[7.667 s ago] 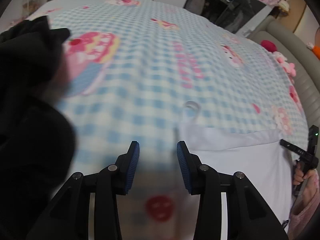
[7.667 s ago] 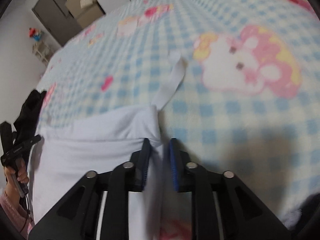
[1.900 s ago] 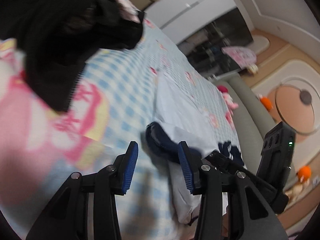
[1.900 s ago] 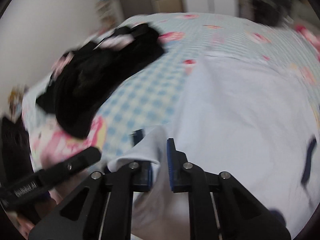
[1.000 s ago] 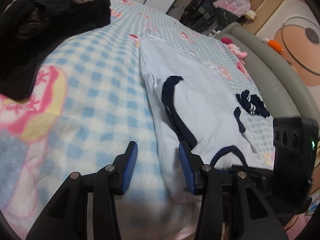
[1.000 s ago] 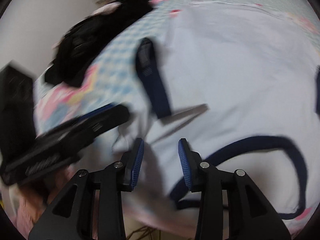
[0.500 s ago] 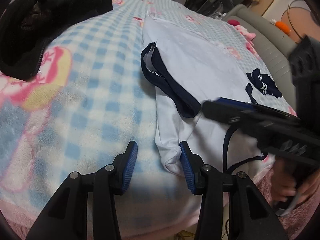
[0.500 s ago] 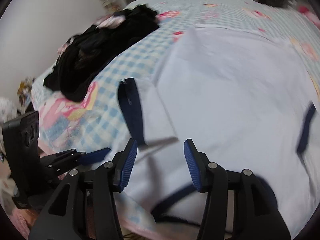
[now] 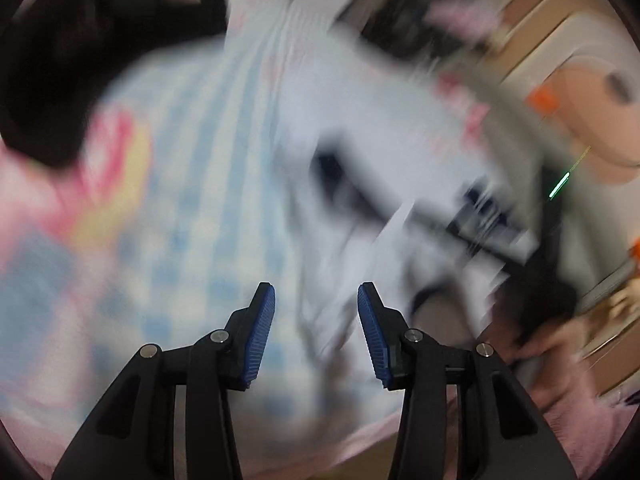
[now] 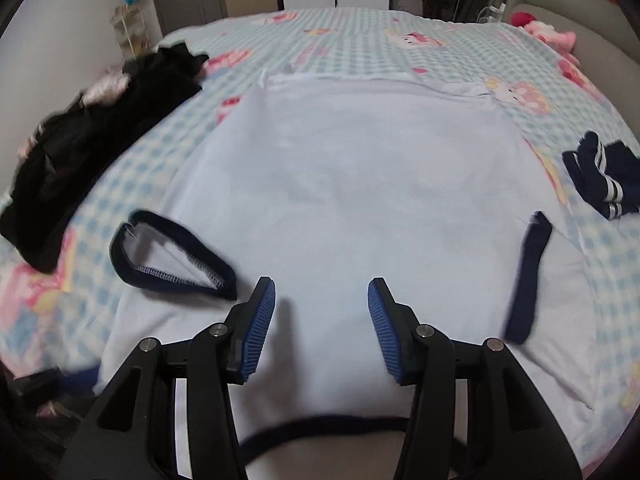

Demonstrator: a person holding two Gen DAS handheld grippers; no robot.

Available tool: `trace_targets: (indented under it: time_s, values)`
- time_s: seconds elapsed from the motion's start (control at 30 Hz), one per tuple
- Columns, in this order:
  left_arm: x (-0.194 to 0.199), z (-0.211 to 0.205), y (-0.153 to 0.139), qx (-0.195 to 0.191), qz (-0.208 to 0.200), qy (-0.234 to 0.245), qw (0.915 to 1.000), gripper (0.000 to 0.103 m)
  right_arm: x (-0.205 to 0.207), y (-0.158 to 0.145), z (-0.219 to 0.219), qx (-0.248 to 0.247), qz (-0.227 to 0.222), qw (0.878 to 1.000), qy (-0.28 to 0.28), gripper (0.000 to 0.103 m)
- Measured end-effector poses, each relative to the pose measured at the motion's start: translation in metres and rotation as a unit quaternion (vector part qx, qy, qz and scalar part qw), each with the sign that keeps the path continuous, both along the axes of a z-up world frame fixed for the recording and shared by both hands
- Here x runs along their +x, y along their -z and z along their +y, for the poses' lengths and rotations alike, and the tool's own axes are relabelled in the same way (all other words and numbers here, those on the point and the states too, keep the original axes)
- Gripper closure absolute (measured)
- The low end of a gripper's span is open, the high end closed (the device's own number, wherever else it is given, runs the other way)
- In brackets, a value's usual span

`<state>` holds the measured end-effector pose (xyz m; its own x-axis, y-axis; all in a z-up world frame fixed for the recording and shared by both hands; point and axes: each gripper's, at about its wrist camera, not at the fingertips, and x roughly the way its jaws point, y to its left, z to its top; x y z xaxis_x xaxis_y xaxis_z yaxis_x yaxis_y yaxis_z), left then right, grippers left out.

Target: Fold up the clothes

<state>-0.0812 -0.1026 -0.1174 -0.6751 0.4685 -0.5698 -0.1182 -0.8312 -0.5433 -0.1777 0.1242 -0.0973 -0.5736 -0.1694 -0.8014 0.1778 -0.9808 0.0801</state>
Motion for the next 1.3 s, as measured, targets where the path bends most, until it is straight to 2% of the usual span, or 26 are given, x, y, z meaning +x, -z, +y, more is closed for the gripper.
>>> trace_targets:
  time_s: [0.13, 0.2, 0.3, 0.4, 0.47, 0.5, 0.6, 0.67, 0.7, 0.73, 0.8, 0.83, 0.9, 0.93, 1.03, 1.1, 1.23, 1.3]
  values:
    - [-0.023, 0.005, 0.009, -0.058, -0.018, -0.03, 0.9977, 0.06, 0.013, -0.019, -0.016, -0.015, 0.006, 0.997, -0.077, 0.053]
    - [-0.029, 0.003, 0.019, -0.061, -0.038, -0.027, 0.9971, 0.06, 0.019, -0.017, -0.037, -0.013, -0.001, 0.993, -0.115, 0.053]
    - [-0.03, 0.005, 0.023, -0.068, -0.038, -0.018, 0.9968, 0.06, 0.025, -0.002, -0.063, 0.011, -0.017, 0.989, -0.148, 0.053]
    - [-0.034, 0.008, 0.027, -0.055, -0.047, 0.0, 0.9974, 0.06, 0.02, 0.018, -0.077, 0.03, -0.034, 0.987, -0.153, 0.053]
    - [-0.034, 0.006, 0.029, -0.036, -0.05, 0.016, 0.998, 0.06, 0.014, 0.027, -0.081, 0.045, -0.034, 0.988, -0.14, 0.053]
    - [-0.034, 0.009, 0.029, -0.04, -0.052, 0.023, 0.9976, 0.06, 0.013, 0.028, -0.081, 0.051, -0.03, 0.989, -0.133, 0.053]
    - [-0.037, 0.023, 0.039, -0.087, -0.074, 0.034, 0.9928, 0.06, 0.005, 0.021, -0.08, 0.063, -0.007, 0.991, -0.115, 0.053]
    - [-0.038, 0.029, 0.044, -0.117, -0.089, 0.038, 0.9885, 0.059, -0.007, 0.016, -0.075, 0.095, 0.009, 0.991, -0.089, 0.054]
    - [-0.037, 0.028, 0.041, -0.115, -0.085, 0.036, 0.9891, 0.059, -0.014, 0.015, -0.07, 0.117, 0.015, 0.991, -0.068, 0.054]
    - [-0.036, 0.025, 0.034, -0.104, -0.074, 0.033, 0.9913, 0.06, -0.019, 0.011, -0.063, 0.111, 0.015, 0.992, -0.057, 0.054]
    - [-0.039, 0.017, 0.019, -0.086, -0.052, 0.029, 0.9945, 0.06, -0.027, -0.001, -0.047, 0.068, 0.009, 0.997, -0.043, 0.053]
    - [-0.044, 0.013, 0.012, -0.08, -0.043, 0.028, 0.9954, 0.06, -0.025, -0.005, -0.044, 0.053, 0.008, 0.997, -0.051, 0.053]
    - [-0.062, 0.014, 0.01, -0.117, -0.046, 0.036, 0.9914, 0.06, -0.016, -0.012, -0.045, 0.03, 0.008, 0.996, -0.082, 0.053]
    - [-0.074, 0.017, 0.013, -0.136, -0.053, 0.047, 0.9881, 0.061, -0.012, -0.012, -0.048, 0.031, 0.005, 0.995, -0.094, 0.053]
    - [-0.102, 0.02, 0.026, -0.146, -0.075, 0.069, 0.984, 0.061, -0.002, 0.001, -0.063, 0.052, -0.012, 0.991, -0.126, 0.053]
    - [-0.117, 0.019, 0.028, -0.135, -0.068, 0.065, 0.9863, 0.061, -0.003, 0.012, -0.064, 0.054, -0.027, 0.99, -0.127, 0.053]
    - [-0.138, 0.007, 0.036, -0.083, -0.068, 0.038, 0.9935, 0.061, -0.005, 0.029, -0.064, 0.057, -0.05, 0.989, -0.124, 0.052]
    - [-0.144, 0.007, 0.042, -0.09, -0.078, 0.03, 0.9924, 0.059, -0.002, 0.031, -0.063, 0.065, -0.052, 0.988, -0.127, 0.052]
